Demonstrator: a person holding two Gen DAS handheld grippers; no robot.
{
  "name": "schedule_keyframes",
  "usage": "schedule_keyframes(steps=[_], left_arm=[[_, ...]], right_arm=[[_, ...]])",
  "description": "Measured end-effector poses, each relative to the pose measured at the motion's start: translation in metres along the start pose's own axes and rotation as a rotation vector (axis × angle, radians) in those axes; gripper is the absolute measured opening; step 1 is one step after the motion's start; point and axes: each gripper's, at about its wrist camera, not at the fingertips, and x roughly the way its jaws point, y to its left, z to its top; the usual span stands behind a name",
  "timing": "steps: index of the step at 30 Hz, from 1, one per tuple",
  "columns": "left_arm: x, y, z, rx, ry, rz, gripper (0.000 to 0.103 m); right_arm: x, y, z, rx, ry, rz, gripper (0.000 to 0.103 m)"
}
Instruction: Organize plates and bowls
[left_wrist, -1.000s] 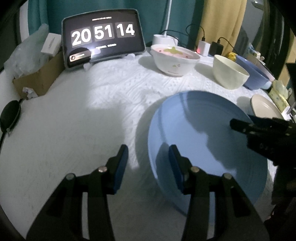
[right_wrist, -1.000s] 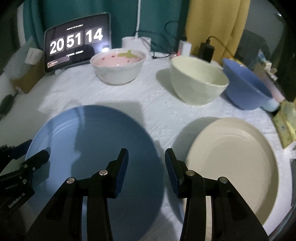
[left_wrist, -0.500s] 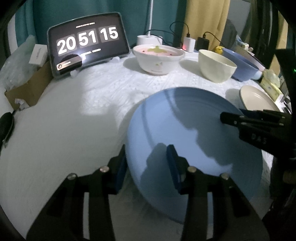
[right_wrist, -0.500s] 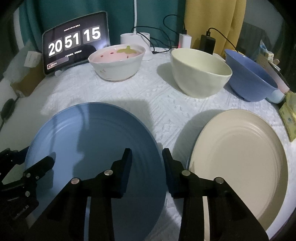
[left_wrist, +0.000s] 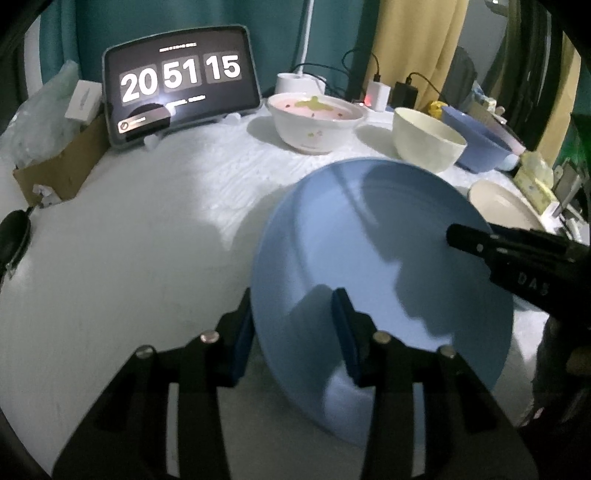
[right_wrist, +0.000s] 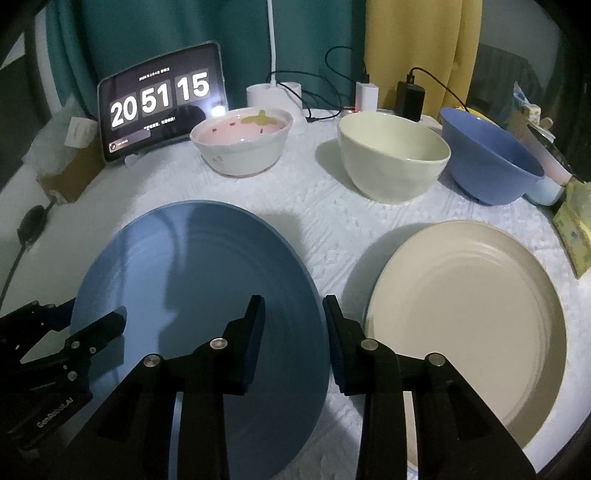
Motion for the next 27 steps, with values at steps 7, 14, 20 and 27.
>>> schedule_keyframes(steps=[7,14,20,27], left_arm=[[-0.014,-0.011,0.007,0.018,-0.03,0.006,0.042],[-0.023,-0.028,0.013,0.04,-0.045,0.005,0.042],[-0.028,-0.047,0.016,0.059,-0.045,-0.003,0.042],[-0.03,-0.069,0.019,0.088,-0.04,-0.009,0.042]], right_arm=[[-0.018,-0.008,0.002,0.013,-0.041,0.004,0.034],[-0.031,-0.023,0.003,0.032,-0.069,0.005,0.034],[-0.039,-0.038,0.002,0.056,-0.085,0.003,0.034],[-0.05,-0.059,-0.004,0.089,-0.103,-0.004,0.034]])
